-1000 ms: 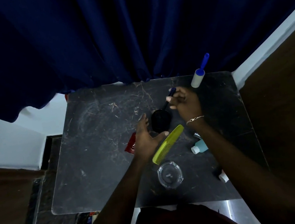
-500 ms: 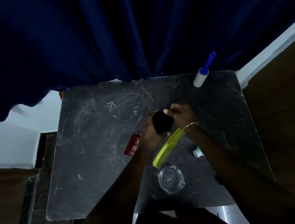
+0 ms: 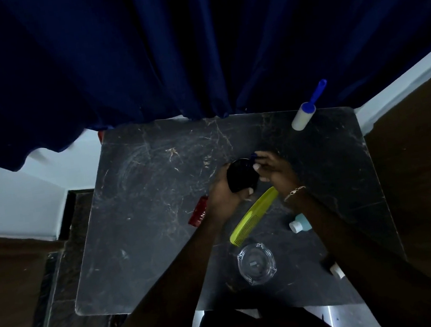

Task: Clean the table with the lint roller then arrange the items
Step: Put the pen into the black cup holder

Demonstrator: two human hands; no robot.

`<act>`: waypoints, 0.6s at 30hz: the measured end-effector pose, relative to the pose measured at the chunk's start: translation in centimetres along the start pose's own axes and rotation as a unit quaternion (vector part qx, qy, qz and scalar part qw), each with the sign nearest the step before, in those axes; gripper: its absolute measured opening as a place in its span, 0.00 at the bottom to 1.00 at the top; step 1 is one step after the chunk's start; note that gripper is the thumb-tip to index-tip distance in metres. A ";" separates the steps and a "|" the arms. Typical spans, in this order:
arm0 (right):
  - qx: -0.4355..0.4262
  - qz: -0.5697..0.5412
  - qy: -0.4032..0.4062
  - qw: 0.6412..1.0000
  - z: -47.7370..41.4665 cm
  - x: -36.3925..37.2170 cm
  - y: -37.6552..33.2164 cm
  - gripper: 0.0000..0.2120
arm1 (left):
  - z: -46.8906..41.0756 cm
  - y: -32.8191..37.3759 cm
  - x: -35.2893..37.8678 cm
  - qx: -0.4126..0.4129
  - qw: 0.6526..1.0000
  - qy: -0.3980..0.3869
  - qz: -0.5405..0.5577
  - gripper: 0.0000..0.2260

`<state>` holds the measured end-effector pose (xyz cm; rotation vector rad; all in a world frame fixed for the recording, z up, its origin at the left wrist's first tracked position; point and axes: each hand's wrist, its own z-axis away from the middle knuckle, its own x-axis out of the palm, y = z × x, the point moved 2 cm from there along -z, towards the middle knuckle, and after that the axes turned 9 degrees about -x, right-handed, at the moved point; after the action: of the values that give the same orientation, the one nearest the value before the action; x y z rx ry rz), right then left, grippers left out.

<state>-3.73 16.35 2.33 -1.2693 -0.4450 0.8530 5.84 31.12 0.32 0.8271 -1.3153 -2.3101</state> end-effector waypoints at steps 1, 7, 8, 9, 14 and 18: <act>0.007 -0.016 -0.021 1.000 0.0 -0.1 -0.1 0.22 | 0.1 0.0 -0.5 -0.001 1.000 -0.003 0.010 0.36; -0.038 0.092 -0.161 0.982 -0.3 2.3 -1.2 0.37 | 0.8 0.5 -3.7 0.024 0.999 -0.001 0.048 0.36; -0.040 0.102 -0.179 0.978 -0.3 3.1 -1.5 0.37 | 1.0 0.5 -4.5 0.028 0.998 0.002 0.052 0.35; -0.045 0.101 -0.193 0.975 -0.4 4.0 -1.9 0.35 | 1.2 0.7 -5.4 0.032 0.998 0.006 0.055 0.34; -0.064 0.066 -0.195 0.976 -1.1 8.6 -3.8 0.36 | 1.7 0.3 -10.4 0.032 0.996 0.015 0.079 0.34; -0.085 0.075 -0.195 0.974 -1.6 12.6 -5.1 0.39 | 1.5 -0.5 -14.6 0.040 0.997 0.019 0.068 0.36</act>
<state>6.85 24.63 4.73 -1.3043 -0.7532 1.2220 16.00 40.57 5.09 0.7760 -1.4101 -2.1396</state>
